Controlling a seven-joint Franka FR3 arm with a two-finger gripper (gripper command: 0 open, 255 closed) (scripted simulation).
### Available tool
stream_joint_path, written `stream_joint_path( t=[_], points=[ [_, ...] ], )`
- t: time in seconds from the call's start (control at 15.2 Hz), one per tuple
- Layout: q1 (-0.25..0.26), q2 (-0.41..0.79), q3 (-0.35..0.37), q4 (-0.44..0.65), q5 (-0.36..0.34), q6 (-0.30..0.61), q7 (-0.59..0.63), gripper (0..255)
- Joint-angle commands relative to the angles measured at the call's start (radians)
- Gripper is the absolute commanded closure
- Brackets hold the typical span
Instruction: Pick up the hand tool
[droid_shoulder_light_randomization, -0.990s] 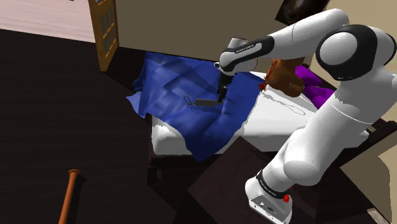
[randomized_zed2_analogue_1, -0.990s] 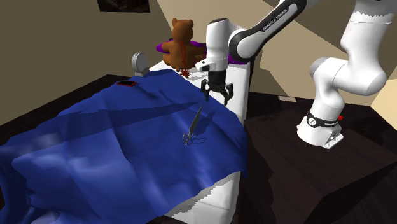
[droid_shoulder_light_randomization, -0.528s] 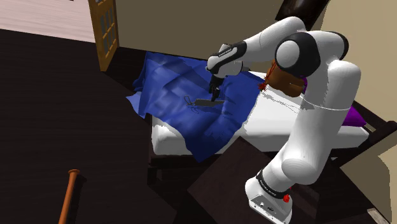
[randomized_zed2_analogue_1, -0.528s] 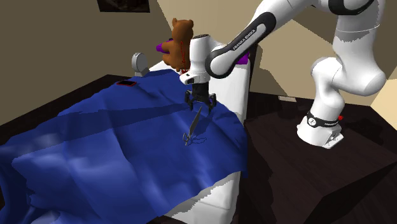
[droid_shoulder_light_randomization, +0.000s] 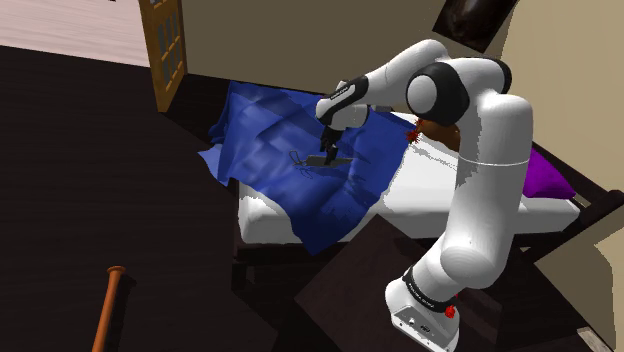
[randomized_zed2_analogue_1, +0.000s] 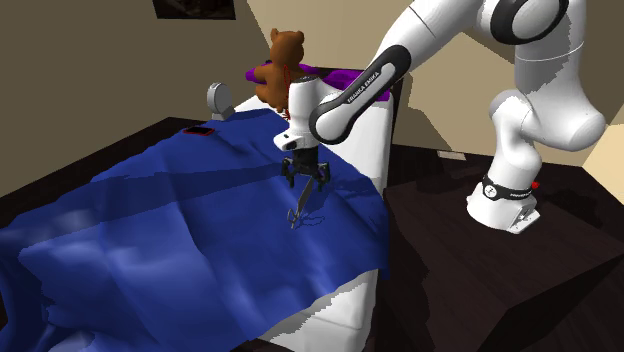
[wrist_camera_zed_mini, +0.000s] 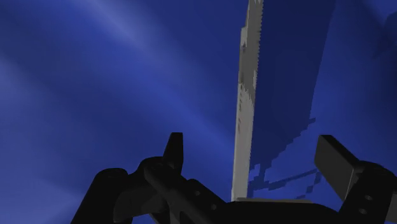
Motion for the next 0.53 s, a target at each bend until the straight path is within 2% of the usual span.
stream_joint_path(
  t=[0.0,0.13,0.2,0.46],
  points=[
    [-0.006,0.023,0.009,0.003,0.012,0.019,-0.007,0],
    [-0.007,0.028,0.011,0.003,0.016,0.024,-0.009,0],
    [-0.008,0.031,0.012,0.005,0.017,0.025,-0.010,255],
    [-0.008,0.030,0.012,0.004,0.016,0.025,-0.010,255]
  ],
)
